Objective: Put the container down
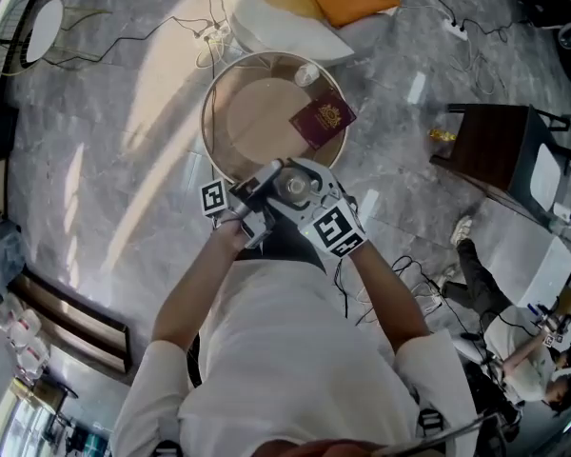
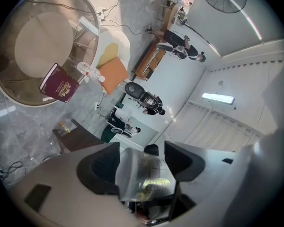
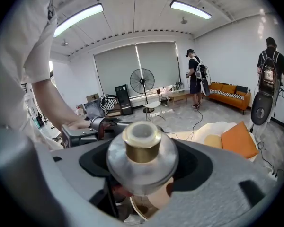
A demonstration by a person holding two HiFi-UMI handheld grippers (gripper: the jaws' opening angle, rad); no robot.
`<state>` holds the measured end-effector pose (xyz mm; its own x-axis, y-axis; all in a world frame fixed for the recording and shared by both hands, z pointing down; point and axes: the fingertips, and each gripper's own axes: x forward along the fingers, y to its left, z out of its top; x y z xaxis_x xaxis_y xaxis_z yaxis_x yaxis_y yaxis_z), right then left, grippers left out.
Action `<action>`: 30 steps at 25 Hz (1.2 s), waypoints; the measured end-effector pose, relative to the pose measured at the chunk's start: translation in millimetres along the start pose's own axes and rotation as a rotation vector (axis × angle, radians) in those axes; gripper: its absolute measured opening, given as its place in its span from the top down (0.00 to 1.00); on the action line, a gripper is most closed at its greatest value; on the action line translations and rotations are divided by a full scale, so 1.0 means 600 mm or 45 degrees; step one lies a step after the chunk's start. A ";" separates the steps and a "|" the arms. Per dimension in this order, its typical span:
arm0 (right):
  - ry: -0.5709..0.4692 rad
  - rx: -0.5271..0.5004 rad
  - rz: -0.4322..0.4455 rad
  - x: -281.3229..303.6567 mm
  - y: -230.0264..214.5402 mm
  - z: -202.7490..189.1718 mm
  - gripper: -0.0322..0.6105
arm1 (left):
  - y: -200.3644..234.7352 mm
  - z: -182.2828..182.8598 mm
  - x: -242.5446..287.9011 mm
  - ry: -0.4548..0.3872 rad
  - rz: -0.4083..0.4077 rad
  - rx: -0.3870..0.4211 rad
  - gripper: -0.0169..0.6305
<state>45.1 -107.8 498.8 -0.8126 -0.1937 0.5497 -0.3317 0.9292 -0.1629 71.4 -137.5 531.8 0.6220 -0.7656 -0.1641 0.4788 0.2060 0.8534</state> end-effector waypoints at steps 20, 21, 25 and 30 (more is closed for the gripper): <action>0.055 0.177 -0.031 0.140 -0.109 -0.108 0.43 | 0.124 0.153 -0.001 -0.080 0.105 -0.067 0.56; 0.059 0.181 -0.029 0.150 -0.113 -0.115 0.43 | 0.132 0.162 -0.003 -0.087 0.111 -0.073 0.56; 0.093 0.190 -0.017 0.213 -0.147 -0.153 0.43 | 0.179 0.231 -0.010 -0.121 0.146 -0.103 0.56; 0.108 0.223 -0.018 0.262 -0.172 -0.200 0.43 | 0.229 0.281 -0.024 -0.139 0.184 -0.096 0.56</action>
<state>9.1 -196.2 700.0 -0.7663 -0.1721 0.6190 -0.4271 0.8562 -0.2907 23.7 -201.1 734.9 0.6189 -0.7853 0.0154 0.4367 0.3604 0.8243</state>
